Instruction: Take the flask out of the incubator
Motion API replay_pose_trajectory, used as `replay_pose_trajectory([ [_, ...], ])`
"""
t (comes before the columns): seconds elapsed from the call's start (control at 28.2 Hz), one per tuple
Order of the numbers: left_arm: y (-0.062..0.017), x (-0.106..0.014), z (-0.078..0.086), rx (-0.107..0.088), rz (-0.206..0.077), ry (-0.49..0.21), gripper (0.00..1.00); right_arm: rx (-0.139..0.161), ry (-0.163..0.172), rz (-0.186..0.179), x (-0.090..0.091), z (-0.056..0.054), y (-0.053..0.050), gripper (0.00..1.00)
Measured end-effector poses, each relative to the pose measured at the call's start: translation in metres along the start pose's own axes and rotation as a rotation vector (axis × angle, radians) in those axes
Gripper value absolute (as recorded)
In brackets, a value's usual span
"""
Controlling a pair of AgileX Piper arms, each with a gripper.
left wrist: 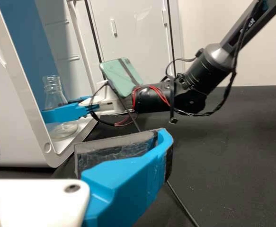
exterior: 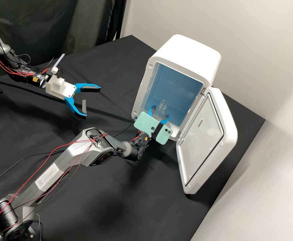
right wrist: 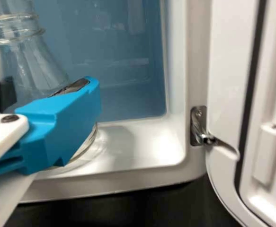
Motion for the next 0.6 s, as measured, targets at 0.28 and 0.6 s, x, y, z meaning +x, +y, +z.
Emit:
replay_pose_trajectory([
  [0.28,0.0000,0.000,0.000,0.000,0.000,0.000,1.00,0.015,-0.007,0.025,-0.023,0.004,0.002,0.00],
  [0.6,0.0000,0.000,0.000,0.000,0.000,0.000,1.00,0.020,-0.038,0.042,-0.043,0.006,0.009,0.00],
])
